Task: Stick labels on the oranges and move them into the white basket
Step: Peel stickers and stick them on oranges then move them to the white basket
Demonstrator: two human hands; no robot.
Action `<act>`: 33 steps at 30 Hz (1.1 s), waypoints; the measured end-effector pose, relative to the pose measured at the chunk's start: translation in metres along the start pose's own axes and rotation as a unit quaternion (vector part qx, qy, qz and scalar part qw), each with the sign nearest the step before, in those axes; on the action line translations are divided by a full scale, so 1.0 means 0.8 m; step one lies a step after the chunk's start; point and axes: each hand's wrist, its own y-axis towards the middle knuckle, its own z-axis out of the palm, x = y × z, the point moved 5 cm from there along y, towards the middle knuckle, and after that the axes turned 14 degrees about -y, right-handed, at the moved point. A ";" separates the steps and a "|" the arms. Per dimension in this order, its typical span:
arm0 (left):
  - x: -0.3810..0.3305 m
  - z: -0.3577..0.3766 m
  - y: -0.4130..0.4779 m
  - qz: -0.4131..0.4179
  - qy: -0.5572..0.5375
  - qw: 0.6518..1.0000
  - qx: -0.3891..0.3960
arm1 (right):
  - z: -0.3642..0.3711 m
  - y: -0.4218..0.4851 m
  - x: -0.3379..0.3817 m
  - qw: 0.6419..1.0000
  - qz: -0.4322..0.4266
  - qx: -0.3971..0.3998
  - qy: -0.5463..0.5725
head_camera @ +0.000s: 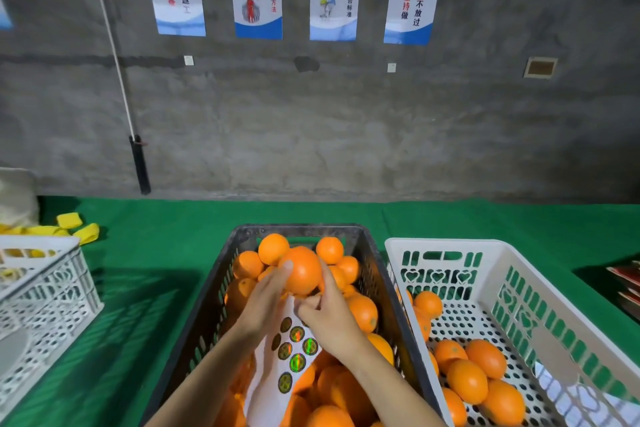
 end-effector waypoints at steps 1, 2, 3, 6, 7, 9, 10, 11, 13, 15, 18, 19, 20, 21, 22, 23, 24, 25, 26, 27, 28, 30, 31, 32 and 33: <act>0.004 0.004 -0.002 0.003 0.016 1.000 0.021 | -0.002 0.001 0.002 1.000 0.006 -0.013 0.013; 0.008 0.006 -0.004 -0.001 0.026 0.999 0.030 | -0.006 0.001 0.005 0.999 0.013 -0.029 0.025; 0.013 0.007 -0.007 -0.008 0.027 0.999 0.031 | -0.008 0.001 0.005 0.998 0.019 -0.044 0.031; 0.017 0.010 -0.010 -0.016 0.077 0.997 0.026 | -0.012 -0.003 0.009 0.996 0.037 -0.074 0.040; 0.016 0.008 -0.011 -0.011 0.103 0.995 0.006 | -0.012 -0.004 0.009 0.995 0.041 -0.080 0.045; 0.016 0.003 -0.014 -0.006 0.142 0.990 -0.021 | -0.012 -0.005 0.011 0.994 0.035 -0.081 0.058; 0.016 0.003 -0.015 0.008 0.168 0.986 -0.012 | -0.013 -0.006 0.013 0.994 0.033 -0.078 0.071; 0.015 0.004 -0.016 0.029 0.205 0.978 -0.004 | -0.014 -0.006 0.013 0.993 0.036 -0.075 0.084; 0.010 0.002 -0.018 0.072 0.278 0.958 -0.005 | -0.020 -0.006 0.013 0.988 0.068 -0.086 0.107; 0.005 -0.004 -0.015 0.074 0.318 0.945 -0.022 | -0.030 -0.008 0.005 0.972 0.138 -0.135 0.136; -0.003 -0.018 -0.011 0.082 0.299 0.949 -0.063 | -0.045 -0.009 -0.012 0.918 0.204 -0.199 0.275; -0.005 -0.022 -0.010 0.089 0.271 0.955 -0.084 | -0.050 -0.008 -0.016 0.888 0.201 -0.220 0.350; -0.004 -0.025 -0.009 0.089 0.235 0.962 -0.102 | -0.058 -0.009 -0.019 0.850 0.193 -0.243 0.426; -0.003 -0.026 -0.007 0.084 0.200 0.969 -0.115 | -0.067 -0.010 -0.023 0.811 0.183 -0.268 0.487; -0.002 -0.024 -0.007 0.079 0.174 0.974 -0.123 | -0.075 -0.012 -0.025 0.774 0.175 -0.286 0.537; -0.001 -0.023 -0.007 0.078 0.165 0.975 -0.130 | -0.083 -0.013 -0.026 0.748 0.165 -0.302 0.568; 0.000 -0.024 -0.006 0.080 0.160 0.974 -0.136 | -0.089 -0.013 -0.026 0.733 0.154 -0.311 0.585; 0.000 -0.026 -0.005 0.084 0.149 0.974 -0.145 | -0.092 -0.013 -0.029 0.732 0.150 -0.321 0.582; 0.001 -0.030 -0.003 0.088 0.136 0.975 -0.155 | -0.095 -0.013 -0.027 0.745 0.149 -0.330 0.560; 0.002 -0.032 -0.002 0.092 0.128 0.974 -0.160 | -0.095 -0.014 -0.023 0.771 0.144 -0.338 0.520; 0.002 -0.033 -0.001 0.096 0.122 0.975 -0.160 | -0.092 -0.014 -0.015 0.807 0.134 -0.344 0.462; 0.003 -0.032 -0.001 0.100 0.119 0.975 -0.160 | -0.085 -0.015 0.001 0.892 0.103 -0.363 0.250; 0.004 -0.032 -0.001 0.104 0.117 0.974 -0.163 | -0.079 -0.016 0.009 0.920 0.076 -0.372 0.102; 0.005 -0.032 -0.001 0.107 0.115 0.973 -0.167 | -0.070 -0.017 0.015 0.925 0.042 -0.375 -0.046; 0.005 -0.031 -0.002 0.109 0.114 0.972 -0.172 | -0.061 -0.019 0.020 0.910 0.001 -0.376 -0.174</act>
